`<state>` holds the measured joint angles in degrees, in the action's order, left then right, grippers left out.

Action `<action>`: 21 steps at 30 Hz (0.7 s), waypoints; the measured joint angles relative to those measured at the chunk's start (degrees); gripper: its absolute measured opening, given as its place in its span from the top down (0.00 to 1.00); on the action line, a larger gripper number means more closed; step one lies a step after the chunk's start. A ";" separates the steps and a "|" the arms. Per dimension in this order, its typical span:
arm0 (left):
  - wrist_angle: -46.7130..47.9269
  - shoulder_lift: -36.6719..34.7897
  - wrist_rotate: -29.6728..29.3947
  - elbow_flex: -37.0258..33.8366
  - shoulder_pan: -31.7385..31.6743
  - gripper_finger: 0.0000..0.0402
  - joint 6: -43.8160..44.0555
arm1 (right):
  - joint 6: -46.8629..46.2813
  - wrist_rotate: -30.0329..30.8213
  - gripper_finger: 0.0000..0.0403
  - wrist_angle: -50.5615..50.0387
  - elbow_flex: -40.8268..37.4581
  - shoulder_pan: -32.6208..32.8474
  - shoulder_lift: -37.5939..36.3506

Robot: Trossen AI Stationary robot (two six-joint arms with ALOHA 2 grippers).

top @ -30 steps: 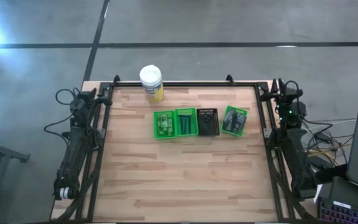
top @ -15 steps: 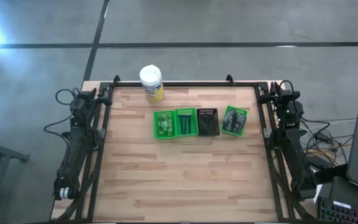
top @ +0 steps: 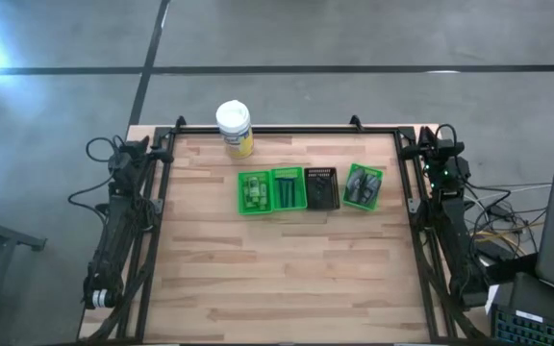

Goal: Pick & Place Travel size toiletries
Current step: Return to Home Position

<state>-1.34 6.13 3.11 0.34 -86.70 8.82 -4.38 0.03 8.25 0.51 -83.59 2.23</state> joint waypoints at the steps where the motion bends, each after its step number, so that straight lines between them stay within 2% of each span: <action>1: 0.00 0.02 0.00 0.00 0.00 0.49 0.00 | -0.37 0.00 0.86 0.00 0.00 0.00 0.14; 21: -0.03 0.01 0.01 0.00 0.00 0.49 0.00 | -0.60 0.02 0.70 -0.50 0.00 0.00 0.86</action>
<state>-1.38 6.14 3.13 0.34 -86.70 8.82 -4.97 0.05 7.75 0.51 -83.59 3.09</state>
